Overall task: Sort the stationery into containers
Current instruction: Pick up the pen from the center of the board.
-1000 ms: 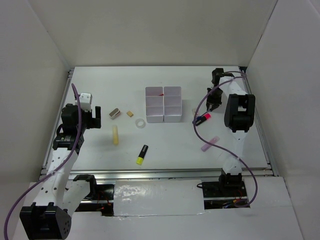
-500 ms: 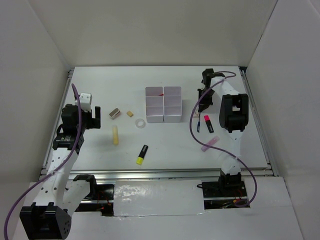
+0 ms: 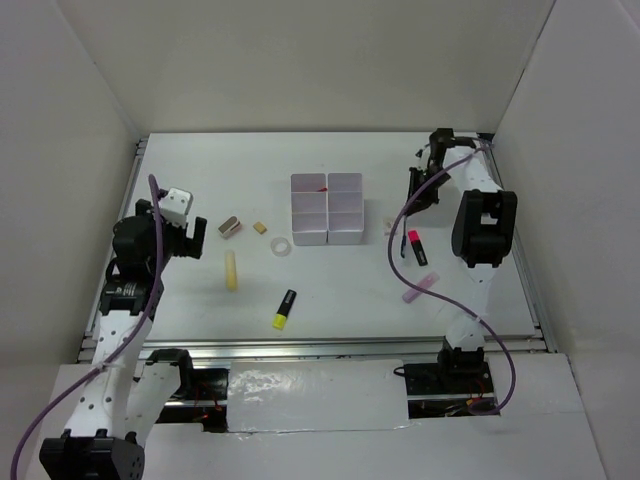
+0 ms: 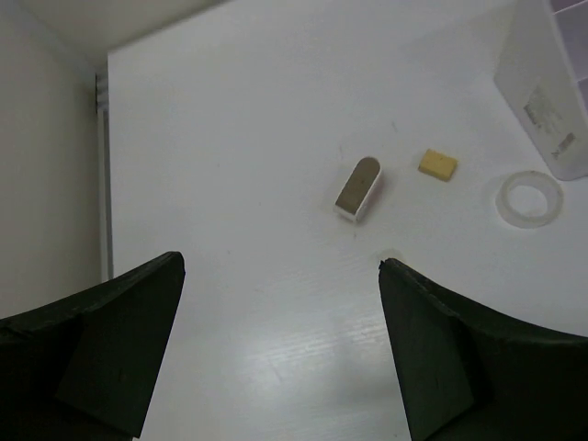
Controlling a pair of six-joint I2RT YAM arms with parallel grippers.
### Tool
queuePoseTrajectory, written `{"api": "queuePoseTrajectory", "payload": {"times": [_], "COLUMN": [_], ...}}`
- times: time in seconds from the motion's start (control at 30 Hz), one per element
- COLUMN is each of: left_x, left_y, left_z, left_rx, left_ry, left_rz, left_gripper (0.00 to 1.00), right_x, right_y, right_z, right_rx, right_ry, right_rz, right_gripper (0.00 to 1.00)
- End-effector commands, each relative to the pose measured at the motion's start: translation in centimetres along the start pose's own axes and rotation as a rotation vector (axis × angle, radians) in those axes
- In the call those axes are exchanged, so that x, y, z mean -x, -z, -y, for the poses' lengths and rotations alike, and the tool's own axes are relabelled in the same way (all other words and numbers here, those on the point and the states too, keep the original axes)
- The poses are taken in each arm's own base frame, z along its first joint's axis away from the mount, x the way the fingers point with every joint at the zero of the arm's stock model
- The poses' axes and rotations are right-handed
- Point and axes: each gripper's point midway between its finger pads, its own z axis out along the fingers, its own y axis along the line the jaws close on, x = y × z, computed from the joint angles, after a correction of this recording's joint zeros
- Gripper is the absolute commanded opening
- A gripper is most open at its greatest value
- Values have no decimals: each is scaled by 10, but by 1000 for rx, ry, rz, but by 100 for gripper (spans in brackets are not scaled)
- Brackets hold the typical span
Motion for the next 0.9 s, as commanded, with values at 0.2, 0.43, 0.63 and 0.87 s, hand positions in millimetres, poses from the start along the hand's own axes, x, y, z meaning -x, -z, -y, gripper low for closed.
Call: {"api": "queuePoseTrajectory", "payload": {"times": [0.2, 0.43, 0.63, 0.87], "left_x": [113, 107, 102, 76], "left_y": [30, 44, 78, 93], "left_z": [87, 233, 328, 368], "left_rx": [-478, -811, -981, -1041], "left_ry": [-718, -1224, -1299, -1402], "left_rz": [550, 850, 1080, 1203], "left_gripper": [99, 97, 99, 99], "right_x": [-24, -70, -99, -122], "right_y": [126, 142, 143, 116], "right_z": [-98, -153, -176, -187], "right_rx": [340, 582, 660, 640], "right_ry": [266, 281, 281, 195], "right_rz": [182, 81, 5, -92], "right_gripper": [0, 0, 0, 0]}}
